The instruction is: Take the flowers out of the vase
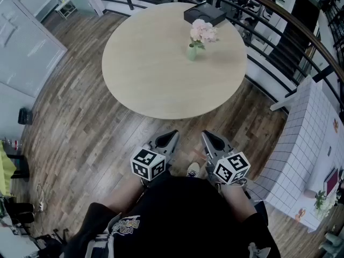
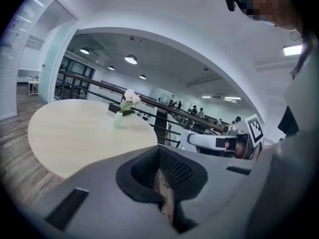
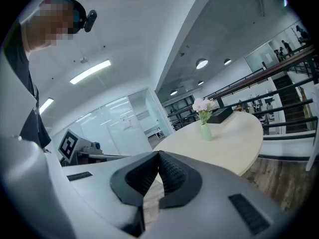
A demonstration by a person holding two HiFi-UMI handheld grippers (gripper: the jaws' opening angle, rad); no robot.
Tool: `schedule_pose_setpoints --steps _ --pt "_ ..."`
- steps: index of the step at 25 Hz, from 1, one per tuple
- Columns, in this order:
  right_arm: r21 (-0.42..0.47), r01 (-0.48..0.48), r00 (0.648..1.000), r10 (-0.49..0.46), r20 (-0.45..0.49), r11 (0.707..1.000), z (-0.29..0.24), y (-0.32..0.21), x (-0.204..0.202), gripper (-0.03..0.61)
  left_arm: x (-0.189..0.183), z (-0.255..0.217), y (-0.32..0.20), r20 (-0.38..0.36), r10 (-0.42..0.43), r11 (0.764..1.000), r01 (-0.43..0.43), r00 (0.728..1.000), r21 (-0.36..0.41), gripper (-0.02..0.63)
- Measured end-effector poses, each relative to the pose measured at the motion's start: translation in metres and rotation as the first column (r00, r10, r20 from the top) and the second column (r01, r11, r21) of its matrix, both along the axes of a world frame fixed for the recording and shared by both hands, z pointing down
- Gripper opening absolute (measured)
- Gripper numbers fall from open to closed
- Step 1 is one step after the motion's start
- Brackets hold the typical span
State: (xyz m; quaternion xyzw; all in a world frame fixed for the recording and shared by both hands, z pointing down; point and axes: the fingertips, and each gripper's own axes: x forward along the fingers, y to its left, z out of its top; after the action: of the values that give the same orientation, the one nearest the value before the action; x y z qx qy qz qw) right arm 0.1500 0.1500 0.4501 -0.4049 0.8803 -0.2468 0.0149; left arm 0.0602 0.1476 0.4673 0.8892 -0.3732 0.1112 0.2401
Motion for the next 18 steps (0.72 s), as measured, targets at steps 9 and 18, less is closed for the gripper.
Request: schedule_pose_setpoints --steps 9,18 --pt "0.013 0.008 1.000 -0.009 0.029 1.000 -0.004 0.002 -0.006 0.022 -0.004 0.000 0.004 -0.002 -0.002 1.000 0.002 1.000 -0.001 0.008" --pt "0.004 0.014 0.999 -0.015 0.045 1.000 -0.004 -0.007 -0.025 0.023 -0.025 0.001 0.000 0.006 -0.017 1.000 0.017 1.000 -0.011 0.008"
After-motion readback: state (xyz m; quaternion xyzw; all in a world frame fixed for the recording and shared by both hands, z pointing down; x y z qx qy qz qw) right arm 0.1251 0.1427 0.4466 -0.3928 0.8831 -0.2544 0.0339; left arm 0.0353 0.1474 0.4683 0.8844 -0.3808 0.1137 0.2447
